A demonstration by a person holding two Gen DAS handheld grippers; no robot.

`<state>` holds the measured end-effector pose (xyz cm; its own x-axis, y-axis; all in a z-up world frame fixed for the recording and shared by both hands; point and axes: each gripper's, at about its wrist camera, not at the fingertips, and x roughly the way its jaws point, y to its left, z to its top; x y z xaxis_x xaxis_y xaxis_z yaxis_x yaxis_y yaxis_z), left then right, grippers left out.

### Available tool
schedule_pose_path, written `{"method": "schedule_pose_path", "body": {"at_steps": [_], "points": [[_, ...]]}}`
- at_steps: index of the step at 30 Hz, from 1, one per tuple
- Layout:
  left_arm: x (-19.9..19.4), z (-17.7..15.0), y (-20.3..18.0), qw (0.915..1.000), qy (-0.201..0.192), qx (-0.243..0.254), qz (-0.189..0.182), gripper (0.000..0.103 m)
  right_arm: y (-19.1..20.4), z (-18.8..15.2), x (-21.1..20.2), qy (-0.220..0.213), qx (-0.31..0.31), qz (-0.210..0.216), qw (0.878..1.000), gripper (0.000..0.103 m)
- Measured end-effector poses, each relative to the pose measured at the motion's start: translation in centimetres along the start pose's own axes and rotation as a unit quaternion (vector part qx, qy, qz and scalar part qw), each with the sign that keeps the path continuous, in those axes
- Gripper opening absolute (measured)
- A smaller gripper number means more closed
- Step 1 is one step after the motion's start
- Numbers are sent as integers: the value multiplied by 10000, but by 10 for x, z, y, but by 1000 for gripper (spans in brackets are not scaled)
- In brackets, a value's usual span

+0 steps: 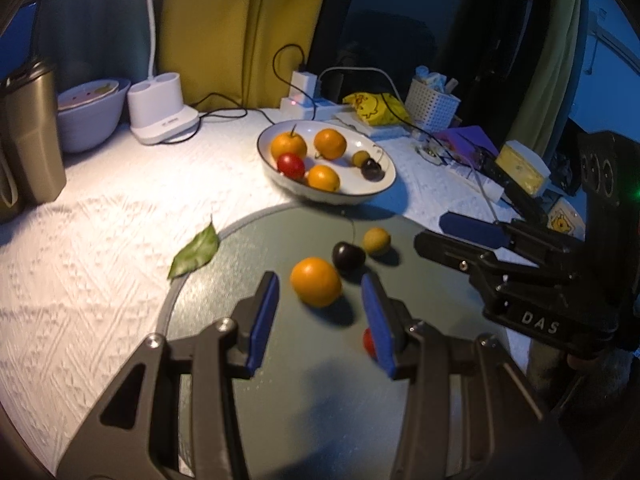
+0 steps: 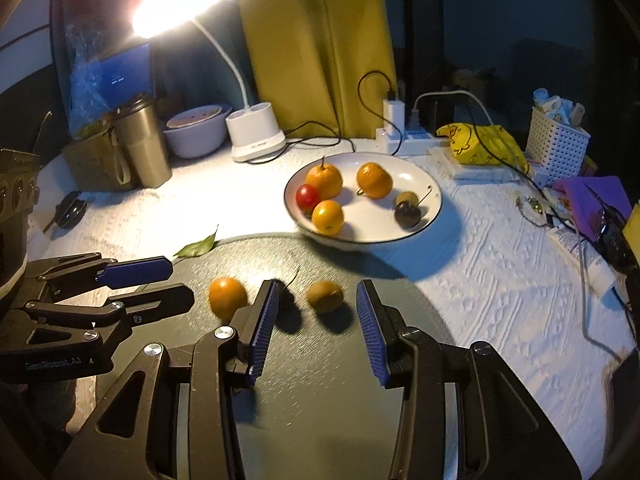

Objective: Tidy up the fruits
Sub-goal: 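Move the left tool back over the board while the right tool grasps a red tomato, then grasp another small orange with the left tool while the right tool holds the tomato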

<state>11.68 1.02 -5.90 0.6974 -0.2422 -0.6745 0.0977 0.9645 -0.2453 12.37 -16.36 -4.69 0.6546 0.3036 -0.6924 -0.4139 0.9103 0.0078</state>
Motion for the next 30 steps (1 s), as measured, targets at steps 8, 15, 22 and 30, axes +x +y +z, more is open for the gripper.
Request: {"method": "schedule_pose_path", "body": {"at_steps": [8,15,22,30], "points": [[-6,-20,9,9999,22,-123,16,45,20,-17,6,187,-61,124,9997,43],[-10,-34,15,9997,18,-226,65,45,37,-28,10,325,-146,235,9991,43],[-10,-43,21,9994,62,-319,125,45,47,-34,16,432,-194,291,9985,43],[-8,-42,21,9993,71,-322,152,45,52,-35,28,786,-366,460,9952,43]]}}
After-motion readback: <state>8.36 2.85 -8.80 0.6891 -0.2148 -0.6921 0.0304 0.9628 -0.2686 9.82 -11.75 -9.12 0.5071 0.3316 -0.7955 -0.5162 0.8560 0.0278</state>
